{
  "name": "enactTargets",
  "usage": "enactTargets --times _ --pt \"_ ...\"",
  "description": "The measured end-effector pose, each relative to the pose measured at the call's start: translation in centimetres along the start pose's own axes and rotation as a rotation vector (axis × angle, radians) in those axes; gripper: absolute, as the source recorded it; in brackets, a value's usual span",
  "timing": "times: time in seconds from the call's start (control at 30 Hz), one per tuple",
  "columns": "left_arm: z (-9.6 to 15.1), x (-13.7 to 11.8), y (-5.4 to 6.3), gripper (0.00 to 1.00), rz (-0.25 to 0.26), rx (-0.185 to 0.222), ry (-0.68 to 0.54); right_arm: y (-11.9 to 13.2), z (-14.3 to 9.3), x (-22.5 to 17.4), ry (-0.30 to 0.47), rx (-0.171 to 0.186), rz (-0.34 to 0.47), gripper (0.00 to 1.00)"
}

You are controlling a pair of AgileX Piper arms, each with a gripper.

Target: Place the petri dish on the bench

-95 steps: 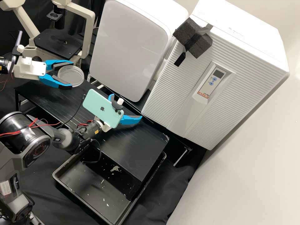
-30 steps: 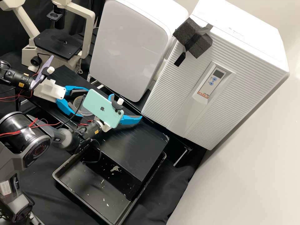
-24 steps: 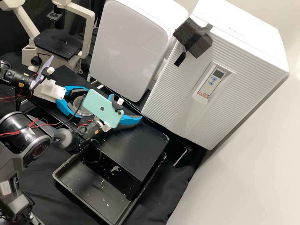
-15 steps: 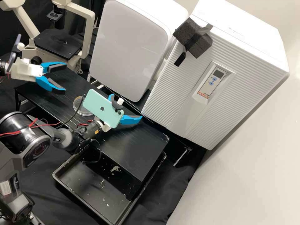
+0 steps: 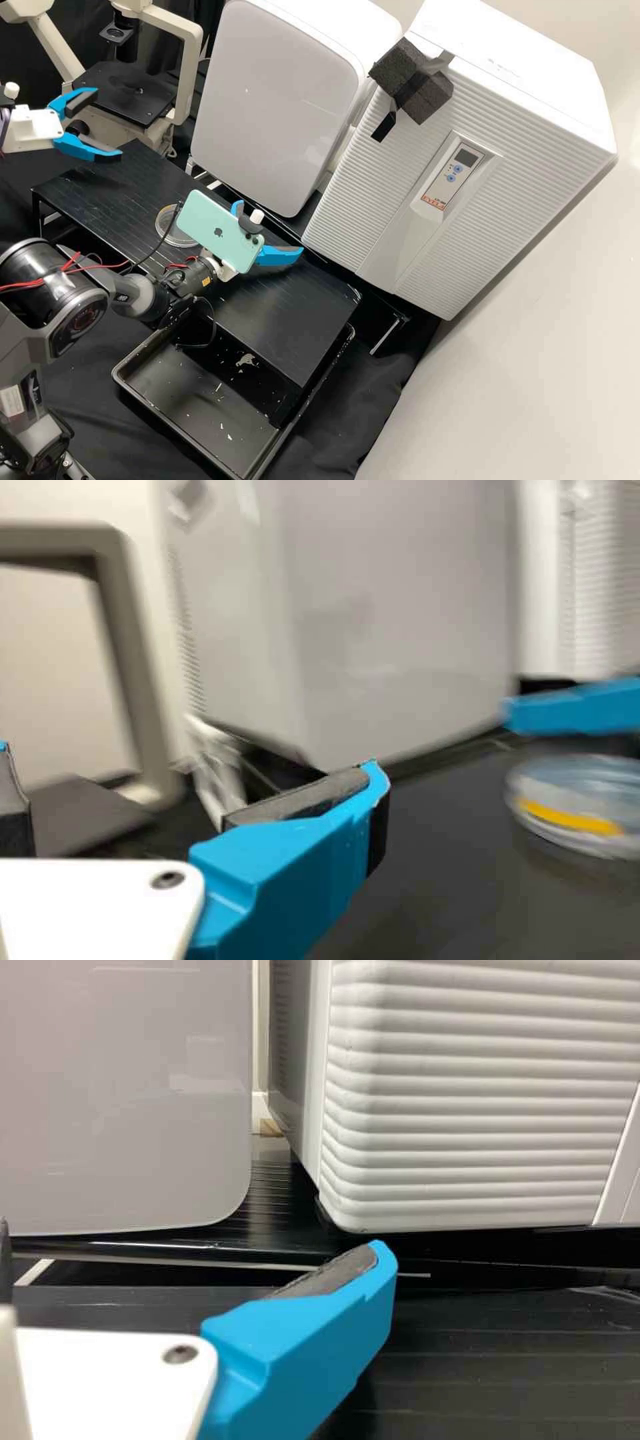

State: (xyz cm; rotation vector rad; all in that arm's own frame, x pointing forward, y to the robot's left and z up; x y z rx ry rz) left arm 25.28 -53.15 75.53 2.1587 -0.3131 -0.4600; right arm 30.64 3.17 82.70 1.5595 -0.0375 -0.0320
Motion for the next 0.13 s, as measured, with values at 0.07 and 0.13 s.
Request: enactTargets --times 0.07,0.13 --pt "-0.34 -0.15 -0.13 1.00 0.034 -0.016 0.032 0.00 0.00 0.00 0.000 0.000 0.000 1.00" --pt "-0.78 -0.16 -0.45 1.00 0.037 -0.035 0.074 0.00 0.00 0.00 0.000 0.000 0.000 1.00"
